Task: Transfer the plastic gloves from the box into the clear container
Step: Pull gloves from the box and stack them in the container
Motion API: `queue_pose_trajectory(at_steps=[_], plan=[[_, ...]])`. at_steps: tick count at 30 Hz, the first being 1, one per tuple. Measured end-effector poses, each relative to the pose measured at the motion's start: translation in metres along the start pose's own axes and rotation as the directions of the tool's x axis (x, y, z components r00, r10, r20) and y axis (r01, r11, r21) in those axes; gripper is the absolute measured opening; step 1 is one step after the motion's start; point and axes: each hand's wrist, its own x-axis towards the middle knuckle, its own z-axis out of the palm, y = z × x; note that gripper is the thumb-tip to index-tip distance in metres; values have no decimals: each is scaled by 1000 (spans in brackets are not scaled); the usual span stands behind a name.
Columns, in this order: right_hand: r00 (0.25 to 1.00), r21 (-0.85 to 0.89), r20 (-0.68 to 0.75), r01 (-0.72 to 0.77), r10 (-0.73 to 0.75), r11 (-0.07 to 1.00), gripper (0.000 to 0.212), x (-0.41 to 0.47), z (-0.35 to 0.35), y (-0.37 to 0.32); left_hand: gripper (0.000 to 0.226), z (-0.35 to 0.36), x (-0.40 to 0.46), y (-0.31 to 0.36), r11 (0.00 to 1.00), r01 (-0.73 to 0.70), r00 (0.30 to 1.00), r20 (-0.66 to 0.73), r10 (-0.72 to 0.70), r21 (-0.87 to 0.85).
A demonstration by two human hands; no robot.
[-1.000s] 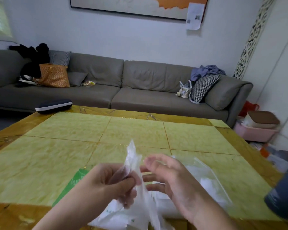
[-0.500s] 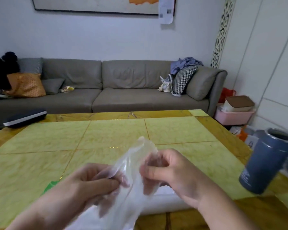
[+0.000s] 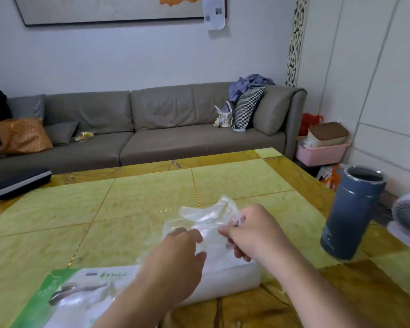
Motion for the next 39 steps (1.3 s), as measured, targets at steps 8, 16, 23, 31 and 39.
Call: queue_pose_trajectory(at_steps=[8,16,23,31,39], plan=[[986,-430,-149,5,-76,903,42,8,-3,15,30,8,20,-6,993,117,933,339,-118,24],[987,-671,-106,20,-122,741,23,-9,-3,-4,39,9,30,-3,986,149,883,438,-167,76],[954,-619,198,300,-226,726,14,-21,27,-20,29,12,28,0,992,66,911,399,-102,103],[928,-702,369,242,51,670,35,-9,28,-18,30,8,20,5,994,-53,981,193,34,96],[902,-756,380,174,206,631,63,2,34,-18,18,12,24,7,964,82,917,358,-173,253]])
